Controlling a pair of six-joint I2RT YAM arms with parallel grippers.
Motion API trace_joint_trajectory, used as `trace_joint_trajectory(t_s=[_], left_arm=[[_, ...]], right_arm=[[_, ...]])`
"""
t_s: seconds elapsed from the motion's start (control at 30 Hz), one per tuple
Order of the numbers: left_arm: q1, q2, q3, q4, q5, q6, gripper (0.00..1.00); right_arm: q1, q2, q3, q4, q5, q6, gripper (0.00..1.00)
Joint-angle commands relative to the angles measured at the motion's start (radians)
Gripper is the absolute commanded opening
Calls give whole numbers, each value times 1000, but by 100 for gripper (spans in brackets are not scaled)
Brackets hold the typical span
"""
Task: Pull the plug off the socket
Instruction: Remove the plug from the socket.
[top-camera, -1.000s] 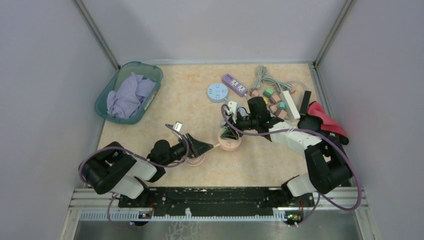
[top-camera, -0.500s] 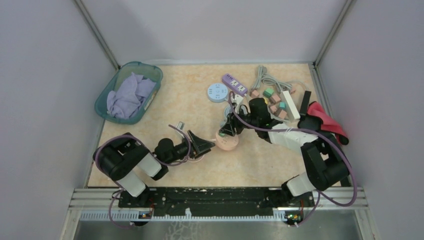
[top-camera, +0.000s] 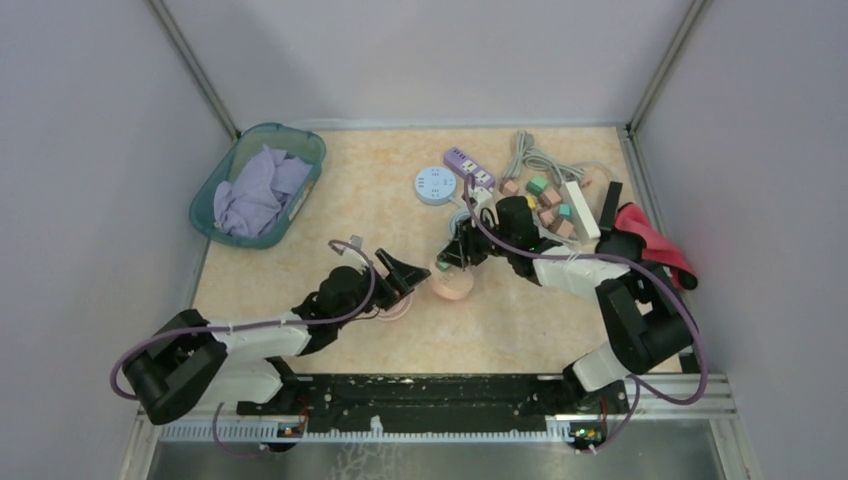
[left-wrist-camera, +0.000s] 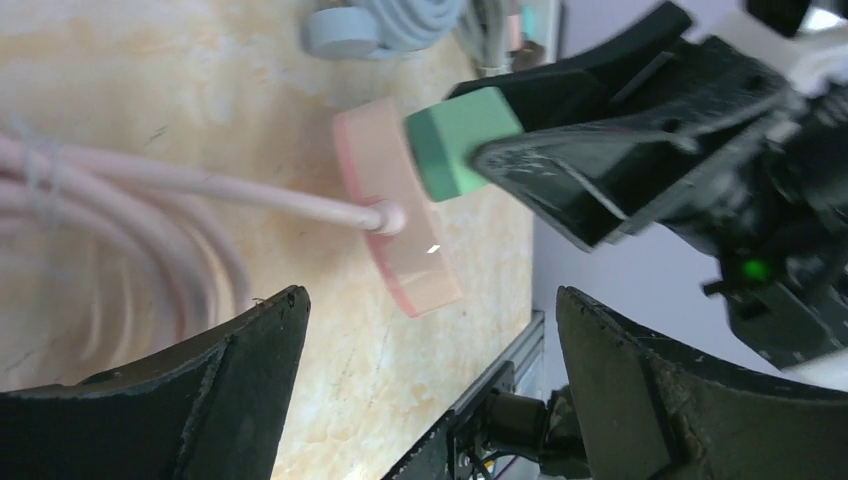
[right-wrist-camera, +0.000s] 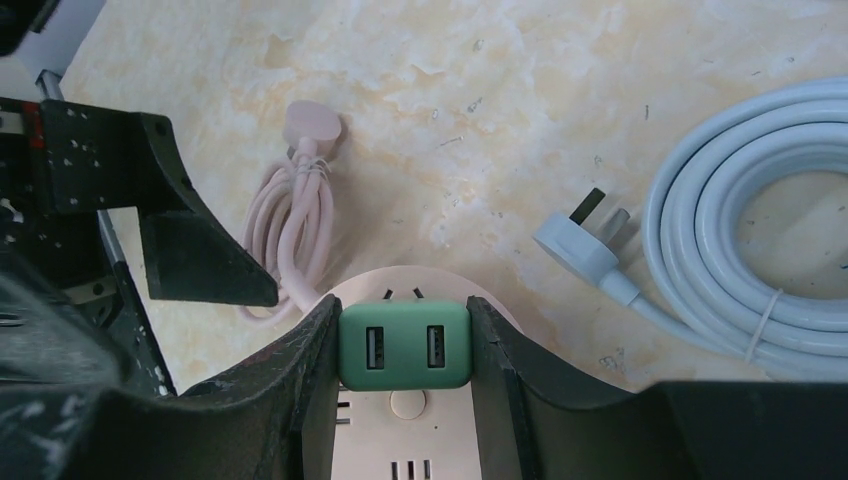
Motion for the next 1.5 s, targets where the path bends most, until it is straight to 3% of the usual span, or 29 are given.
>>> trace_joint_trajectory(t_s=[0.0, 0.1, 0.23, 0.4, 0.5, 0.57, 0.63, 0.77, 0.93, 1.17, 1.33, 1.47], left_arm=[[-28, 8, 125, -369, -111, -125, 96], [-34, 55, 213, -505, -125, -142, 94], [-51, 106, 232, -421, -110, -143, 91], [-65, 196, 295, -441, -93, -152, 86], [-74, 243, 294, -380, -71, -159, 74], [-78, 271, 302, -353, -60, -160, 71], [-80, 295, 314, -340, -56, -152, 64], [-81, 320, 304, -272, -66, -130, 24], [-79, 325, 290, -213, -75, -97, 4], [-76, 301, 253, -171, -93, -133, 0], [-76, 294, 267, -225, -94, -155, 0], [-75, 290, 251, -208, -75, -166, 0]], right_arm=[[-7, -5, 51, 110, 15, 64, 0], [-8, -2, 49, 112, 23, 59, 0], [-7, 0, 49, 112, 24, 59, 0], [-7, -2, 47, 116, 17, 70, 0], [-7, 2, 44, 129, 7, 87, 0], [-7, 7, 42, 136, -2, 98, 0], [-7, 9, 40, 142, -10, 110, 0], [-7, 10, 35, 152, -12, 122, 0], [-5, 7, 24, 179, -41, 141, 0], [81, -2, 4, 218, 21, 200, 0], [210, -24, 1, 204, 193, 165, 0], [217, -48, 1, 210, 303, 145, 0]])
